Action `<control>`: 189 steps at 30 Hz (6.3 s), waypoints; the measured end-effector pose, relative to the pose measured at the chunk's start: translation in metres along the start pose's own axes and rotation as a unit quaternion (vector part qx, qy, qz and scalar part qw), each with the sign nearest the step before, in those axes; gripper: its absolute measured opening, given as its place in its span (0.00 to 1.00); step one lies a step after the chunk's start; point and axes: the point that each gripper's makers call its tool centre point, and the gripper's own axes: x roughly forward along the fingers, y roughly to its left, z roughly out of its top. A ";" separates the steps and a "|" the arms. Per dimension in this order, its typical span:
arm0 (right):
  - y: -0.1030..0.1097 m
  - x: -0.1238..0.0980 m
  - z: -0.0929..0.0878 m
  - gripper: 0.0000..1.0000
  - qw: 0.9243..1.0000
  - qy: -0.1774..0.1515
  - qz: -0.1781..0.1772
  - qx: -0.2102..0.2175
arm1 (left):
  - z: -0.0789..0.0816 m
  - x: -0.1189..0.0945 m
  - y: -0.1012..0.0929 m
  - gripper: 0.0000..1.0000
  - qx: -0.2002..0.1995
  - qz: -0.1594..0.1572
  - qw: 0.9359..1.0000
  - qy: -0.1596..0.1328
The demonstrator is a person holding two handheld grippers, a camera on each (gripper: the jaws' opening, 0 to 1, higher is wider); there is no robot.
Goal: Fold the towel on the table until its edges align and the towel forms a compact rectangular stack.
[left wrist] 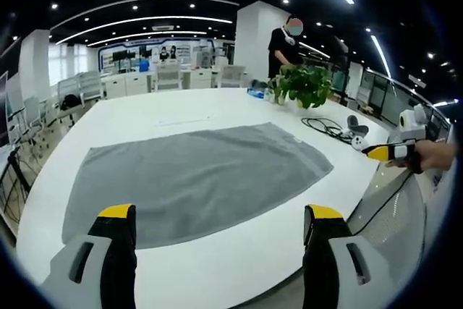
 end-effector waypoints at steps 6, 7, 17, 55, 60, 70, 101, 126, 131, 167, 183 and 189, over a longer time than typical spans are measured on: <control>0.000 0.001 0.000 0.67 1.000 0.002 0.002 0.003 | -0.003 0.007 -0.008 0.99 0.003 -0.013 1.000 0.005; 0.000 0.001 -0.001 0.67 1.000 0.003 0.003 0.002 | -0.002 0.007 -0.009 0.99 0.003 -0.014 1.000 0.005; -0.001 0.005 -0.001 0.65 1.000 0.011 0.010 0.009 | 0.005 0.012 -0.023 0.98 0.010 -0.026 1.000 0.005; -0.056 -0.001 0.027 0.62 1.000 -0.006 -0.013 -0.001 | -0.003 0.047 -0.100 0.95 0.056 -0.112 0.992 0.030; -0.062 -0.002 0.031 0.62 1.000 -0.006 -0.017 -0.010 | 0.003 0.056 -0.123 0.91 0.026 -0.143 0.989 0.021; -0.079 -0.001 0.055 0.61 0.999 -0.014 -0.013 -0.043 | 0.017 0.070 -0.152 0.88 0.052 -0.175 0.983 0.019; -0.107 0.038 0.106 0.56 0.996 -0.012 0.025 -0.081 | 0.035 0.114 -0.215 0.84 0.111 -0.243 0.963 0.034; -0.142 0.106 0.142 0.50 0.999 -0.039 0.018 -0.028 | 0.033 0.168 -0.256 0.78 0.193 -0.297 0.933 0.062; -0.142 0.123 0.142 0.49 0.999 -0.035 0.022 -0.023 | 0.027 0.176 -0.264 0.77 0.199 -0.310 0.927 0.069; -0.163 0.205 0.135 0.42 1.000 -0.003 0.007 -0.019 | 0.008 0.219 -0.326 0.54 0.206 -0.375 0.900 0.080; -0.175 0.243 0.133 0.38 0.999 0.019 0.002 -0.045 | -0.014 0.232 -0.346 0.24 0.225 -0.396 0.885 0.094; -0.178 0.253 0.126 0.35 0.999 0.025 0.004 -0.039 | -0.021 0.242 -0.346 0.24 0.226 -0.389 0.887 0.104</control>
